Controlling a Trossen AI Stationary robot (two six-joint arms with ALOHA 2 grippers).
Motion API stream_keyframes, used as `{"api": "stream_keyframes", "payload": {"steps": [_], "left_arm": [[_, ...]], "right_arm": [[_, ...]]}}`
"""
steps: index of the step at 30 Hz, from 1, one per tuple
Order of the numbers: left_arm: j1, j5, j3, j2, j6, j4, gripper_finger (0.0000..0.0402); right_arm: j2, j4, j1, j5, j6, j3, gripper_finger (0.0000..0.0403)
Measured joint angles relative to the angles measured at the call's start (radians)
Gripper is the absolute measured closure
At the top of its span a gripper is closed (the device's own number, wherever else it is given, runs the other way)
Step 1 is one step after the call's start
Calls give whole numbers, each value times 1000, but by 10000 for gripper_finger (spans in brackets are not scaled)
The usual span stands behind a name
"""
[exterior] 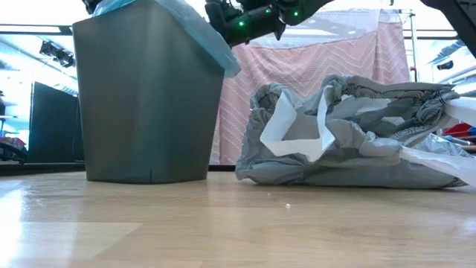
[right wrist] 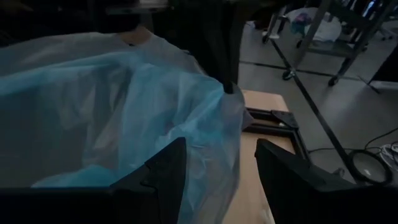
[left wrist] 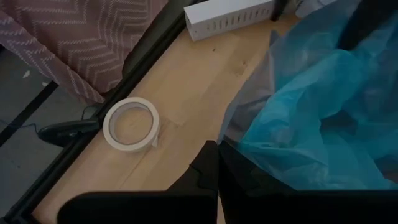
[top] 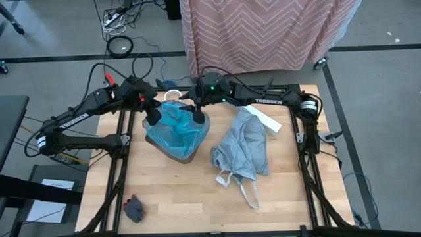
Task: Place trash/remove bag and relplace
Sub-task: Insert a new trash bag into the trash bin
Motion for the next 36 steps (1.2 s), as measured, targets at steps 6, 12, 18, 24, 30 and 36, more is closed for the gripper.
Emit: {"api": "stream_keyframes", "payload": {"steps": [6, 12, 18, 24, 30, 36], "left_arm": [[0, 1, 0, 0, -3, -1, 396], [0, 1, 0, 0, -3, 0, 396], [0, 1, 0, 0, -3, 0, 396], [0, 0, 0, 0, -3, 1, 396], [0, -1, 0, 0, -3, 1, 396], [0, -2, 0, 0, -3, 1, 396]], "right_arm": [[-1, 17, -7, -1, -15, 0, 223], [-2, 27, -41, -7, -17, 0, 240], [-2, 44, -59, -34, -17, 0, 247], [-2, 44, -59, -34, -38, 0, 246], [-2, 34, -57, -34, -51, 0, 245], [-2, 5, -57, -34, -52, 0, 245]]}}
